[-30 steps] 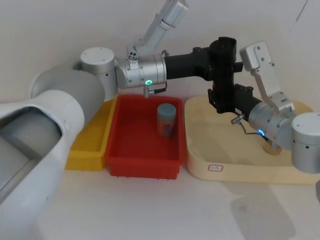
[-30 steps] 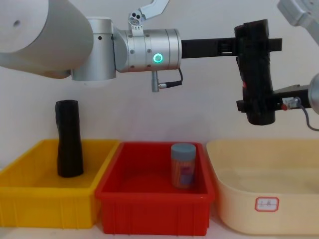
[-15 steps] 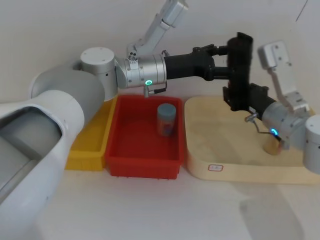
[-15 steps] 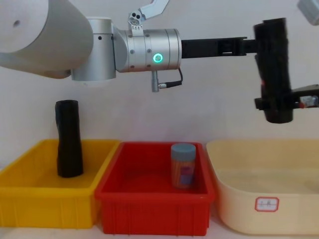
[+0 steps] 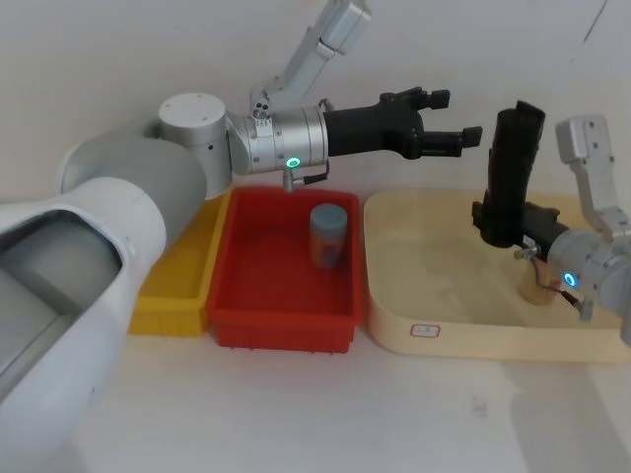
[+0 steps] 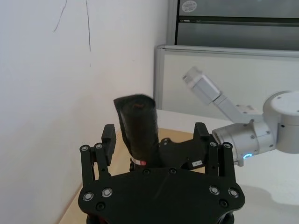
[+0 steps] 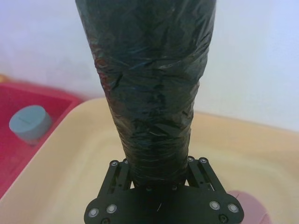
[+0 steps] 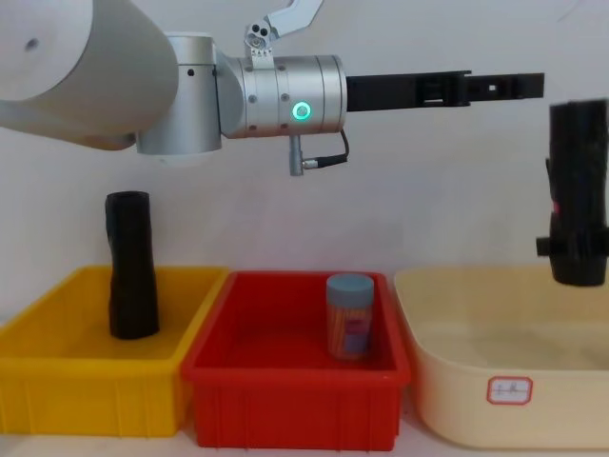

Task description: Pick up the garbage bag with the one hand and transfer it to the other hand.

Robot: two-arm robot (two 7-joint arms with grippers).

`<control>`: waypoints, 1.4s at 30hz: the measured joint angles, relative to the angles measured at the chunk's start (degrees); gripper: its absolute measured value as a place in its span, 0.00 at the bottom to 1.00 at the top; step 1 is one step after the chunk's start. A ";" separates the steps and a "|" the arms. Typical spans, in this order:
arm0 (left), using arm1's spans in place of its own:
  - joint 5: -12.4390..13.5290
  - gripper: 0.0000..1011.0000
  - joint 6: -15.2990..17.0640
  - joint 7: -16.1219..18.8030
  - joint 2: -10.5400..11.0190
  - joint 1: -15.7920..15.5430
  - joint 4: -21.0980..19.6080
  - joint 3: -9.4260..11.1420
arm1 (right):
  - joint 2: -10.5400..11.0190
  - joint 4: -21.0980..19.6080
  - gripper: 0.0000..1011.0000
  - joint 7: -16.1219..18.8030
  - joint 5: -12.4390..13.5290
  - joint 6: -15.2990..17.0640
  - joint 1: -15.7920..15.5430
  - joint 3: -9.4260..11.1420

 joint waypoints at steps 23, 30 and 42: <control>0.00 0.99 0.00 0.03 0.00 0.00 0.00 0.00 | 0.37 10.40 0.78 11.29 1.88 -4.17 2.95 -3.72; 0.00 0.99 0.00 0.03 0.00 0.00 0.00 0.00 | 0.45 11.31 0.97 12.63 1.84 -4.90 3.23 -4.50; 0.00 0.99 0.00 0.03 0.00 0.00 0.00 0.00 | 0.52 11.96 0.99 13.66 1.80 -5.41 3.44 -5.12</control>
